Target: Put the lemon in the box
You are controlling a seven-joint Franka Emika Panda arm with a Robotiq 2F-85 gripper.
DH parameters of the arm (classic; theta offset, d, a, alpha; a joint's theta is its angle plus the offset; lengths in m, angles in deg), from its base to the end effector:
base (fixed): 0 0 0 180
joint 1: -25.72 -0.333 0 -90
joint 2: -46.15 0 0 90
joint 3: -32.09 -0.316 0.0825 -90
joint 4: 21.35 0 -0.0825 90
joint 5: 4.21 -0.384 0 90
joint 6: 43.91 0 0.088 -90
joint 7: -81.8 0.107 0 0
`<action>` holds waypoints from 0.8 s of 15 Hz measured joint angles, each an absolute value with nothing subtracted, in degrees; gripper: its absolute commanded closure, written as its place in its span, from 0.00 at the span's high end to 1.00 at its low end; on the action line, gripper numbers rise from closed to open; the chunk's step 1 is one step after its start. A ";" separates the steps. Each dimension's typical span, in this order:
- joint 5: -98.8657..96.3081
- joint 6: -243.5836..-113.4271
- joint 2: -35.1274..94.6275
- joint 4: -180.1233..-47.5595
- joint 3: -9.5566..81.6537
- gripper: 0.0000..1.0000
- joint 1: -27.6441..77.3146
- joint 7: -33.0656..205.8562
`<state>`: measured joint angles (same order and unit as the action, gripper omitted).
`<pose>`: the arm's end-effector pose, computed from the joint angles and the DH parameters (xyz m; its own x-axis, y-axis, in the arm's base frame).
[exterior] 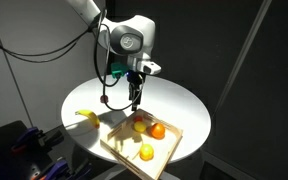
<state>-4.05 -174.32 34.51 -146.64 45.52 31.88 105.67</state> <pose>0.5113 -0.1816 0.2884 0.7239 -0.6853 -0.0792 -0.6797 -0.7282 0.0884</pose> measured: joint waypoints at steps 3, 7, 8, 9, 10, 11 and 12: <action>-2.87 -173.32 36.38 -147.09 44.46 1.00 31.71 103.47; -1.61 -172.85 38.42 -148.10 42.99 1.00 31.62 101.11; -1.20 -172.86 38.99 -148.52 42.63 1.00 31.59 100.67; -0.93 -172.91 39.57 -149.01 42.30 1.00 31.53 100.30; -0.85 -173.00 40.24 -149.54 41.99 1.00 31.43 99.83; -0.85 -173.18 40.91 -150.06 41.68 1.00 31.37 99.41; -0.85 -173.35 41.68 -150.64 41.33 1.00 31.34 99.13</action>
